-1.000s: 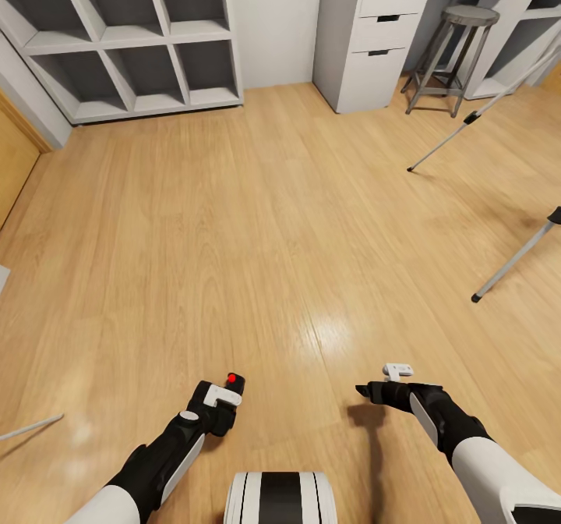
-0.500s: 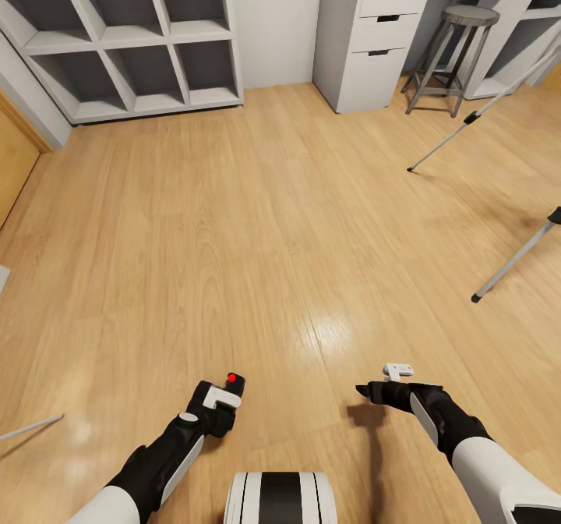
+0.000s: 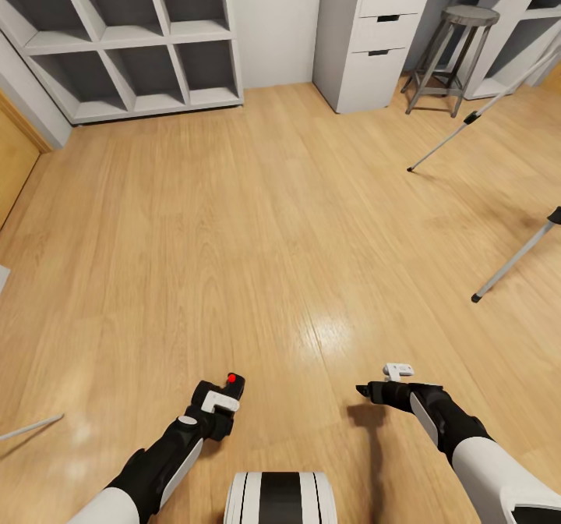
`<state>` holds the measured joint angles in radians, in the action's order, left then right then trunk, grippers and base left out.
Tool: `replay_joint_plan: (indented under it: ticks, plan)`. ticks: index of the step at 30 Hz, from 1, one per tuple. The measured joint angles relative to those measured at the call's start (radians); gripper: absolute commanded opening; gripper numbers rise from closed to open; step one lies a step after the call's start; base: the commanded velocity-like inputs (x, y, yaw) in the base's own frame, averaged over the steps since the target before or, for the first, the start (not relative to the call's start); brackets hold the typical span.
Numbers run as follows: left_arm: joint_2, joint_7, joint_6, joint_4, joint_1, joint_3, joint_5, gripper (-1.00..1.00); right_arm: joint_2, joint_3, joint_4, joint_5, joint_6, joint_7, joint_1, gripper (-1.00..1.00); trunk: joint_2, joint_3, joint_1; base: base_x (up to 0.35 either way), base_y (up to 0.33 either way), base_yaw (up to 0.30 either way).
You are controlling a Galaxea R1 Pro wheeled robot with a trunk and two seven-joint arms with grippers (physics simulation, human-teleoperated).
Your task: Attach the digital camera to the camera tripod in the bedroom.
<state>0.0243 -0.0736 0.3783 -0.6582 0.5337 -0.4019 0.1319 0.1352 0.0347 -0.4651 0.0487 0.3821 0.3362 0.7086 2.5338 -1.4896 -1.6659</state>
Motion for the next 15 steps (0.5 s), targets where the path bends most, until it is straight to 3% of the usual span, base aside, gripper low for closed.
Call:
replay_joint_plan:
  ticks: [15]
  plan:
    - [-0.006,0.0,-0.006,0.019,0.0,0.004,0.0,1.0,0.0,0.0,0.0,0.0,0.0,0.001,0.0,1.0,0.0,0.0,0.0,0.0,0.0,0.0]
